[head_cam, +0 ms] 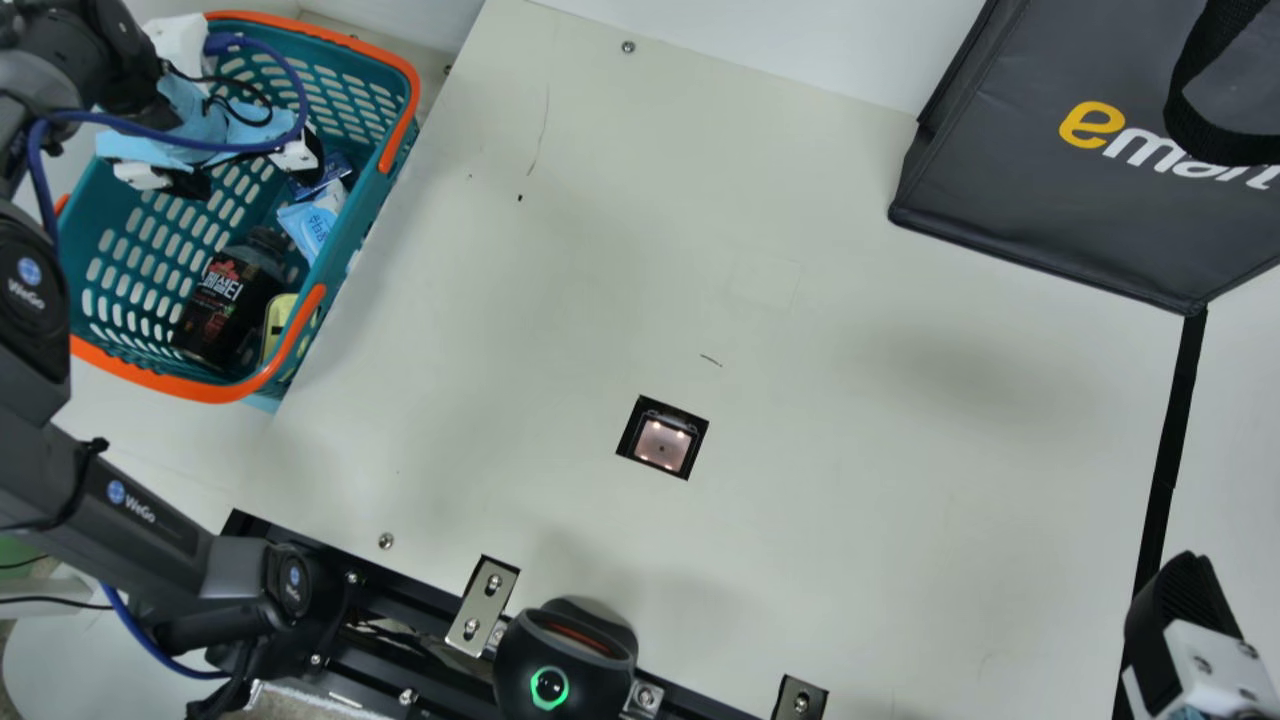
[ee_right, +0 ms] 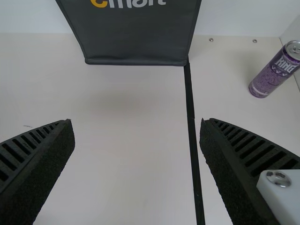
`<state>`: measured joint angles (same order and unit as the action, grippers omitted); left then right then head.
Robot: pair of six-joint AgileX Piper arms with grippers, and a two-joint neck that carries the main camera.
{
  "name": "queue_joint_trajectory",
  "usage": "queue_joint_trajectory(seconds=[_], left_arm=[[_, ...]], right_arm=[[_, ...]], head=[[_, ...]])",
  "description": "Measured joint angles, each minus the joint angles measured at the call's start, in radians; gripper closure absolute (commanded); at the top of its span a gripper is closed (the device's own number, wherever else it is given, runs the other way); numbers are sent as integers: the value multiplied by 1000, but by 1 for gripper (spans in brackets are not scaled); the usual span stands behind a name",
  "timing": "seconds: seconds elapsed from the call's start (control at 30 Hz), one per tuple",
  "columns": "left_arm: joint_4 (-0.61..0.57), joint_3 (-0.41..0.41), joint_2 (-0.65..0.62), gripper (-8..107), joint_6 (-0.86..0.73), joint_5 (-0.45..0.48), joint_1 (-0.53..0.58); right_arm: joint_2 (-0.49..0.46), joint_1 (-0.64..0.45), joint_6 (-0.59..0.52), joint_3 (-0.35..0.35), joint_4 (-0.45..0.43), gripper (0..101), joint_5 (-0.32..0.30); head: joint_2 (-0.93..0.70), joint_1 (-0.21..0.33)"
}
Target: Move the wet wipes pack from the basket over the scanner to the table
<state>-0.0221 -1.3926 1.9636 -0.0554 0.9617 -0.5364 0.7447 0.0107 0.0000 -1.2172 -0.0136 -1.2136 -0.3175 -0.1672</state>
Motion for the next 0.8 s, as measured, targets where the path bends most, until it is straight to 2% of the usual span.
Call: queue_joint_trajectory(seconds=[0.37, 0.8], left_arm=[[-20, 64, 23, 9, 123, -18, -10], [-52, 139, 50, 9, 325, -136, 13]], right_arm=[[0, 0, 0, 0, 0, 6, 0], [0, 0, 0, 0, 0, 6, -1]], head=[[-2, 0], [-2, -2]])
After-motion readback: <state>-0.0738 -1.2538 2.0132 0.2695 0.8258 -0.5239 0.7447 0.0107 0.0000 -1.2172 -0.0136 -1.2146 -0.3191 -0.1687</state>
